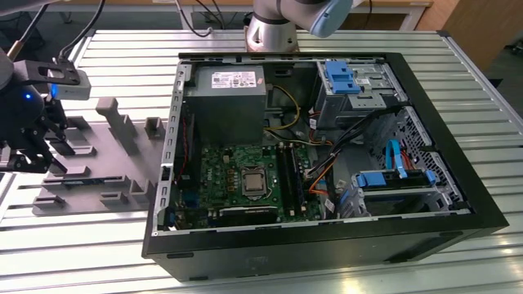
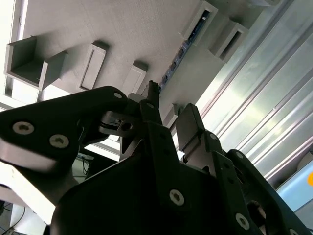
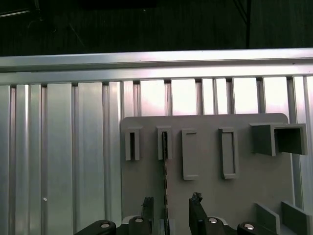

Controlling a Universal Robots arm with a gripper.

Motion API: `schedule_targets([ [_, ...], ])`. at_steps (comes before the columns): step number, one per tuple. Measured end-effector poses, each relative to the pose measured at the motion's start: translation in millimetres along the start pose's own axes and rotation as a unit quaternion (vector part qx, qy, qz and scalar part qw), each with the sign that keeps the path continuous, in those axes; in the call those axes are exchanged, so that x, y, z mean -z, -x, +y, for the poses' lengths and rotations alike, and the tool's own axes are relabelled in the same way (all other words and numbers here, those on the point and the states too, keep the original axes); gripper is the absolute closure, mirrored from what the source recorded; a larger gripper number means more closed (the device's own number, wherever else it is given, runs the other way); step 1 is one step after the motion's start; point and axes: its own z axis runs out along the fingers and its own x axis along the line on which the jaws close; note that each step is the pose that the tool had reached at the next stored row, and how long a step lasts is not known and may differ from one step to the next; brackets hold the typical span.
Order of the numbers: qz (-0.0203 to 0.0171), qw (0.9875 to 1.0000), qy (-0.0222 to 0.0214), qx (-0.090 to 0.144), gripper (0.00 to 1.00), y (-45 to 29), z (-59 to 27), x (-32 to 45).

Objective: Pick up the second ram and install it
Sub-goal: 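Pick up the second ram and move it above second insertion slot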

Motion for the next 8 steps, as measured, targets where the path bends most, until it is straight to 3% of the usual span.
schedule_targets([
  [8, -0.0001, 1.0000, 0.0000, 0.000, 0.58, -0.8, -0.2, -4.8],
])
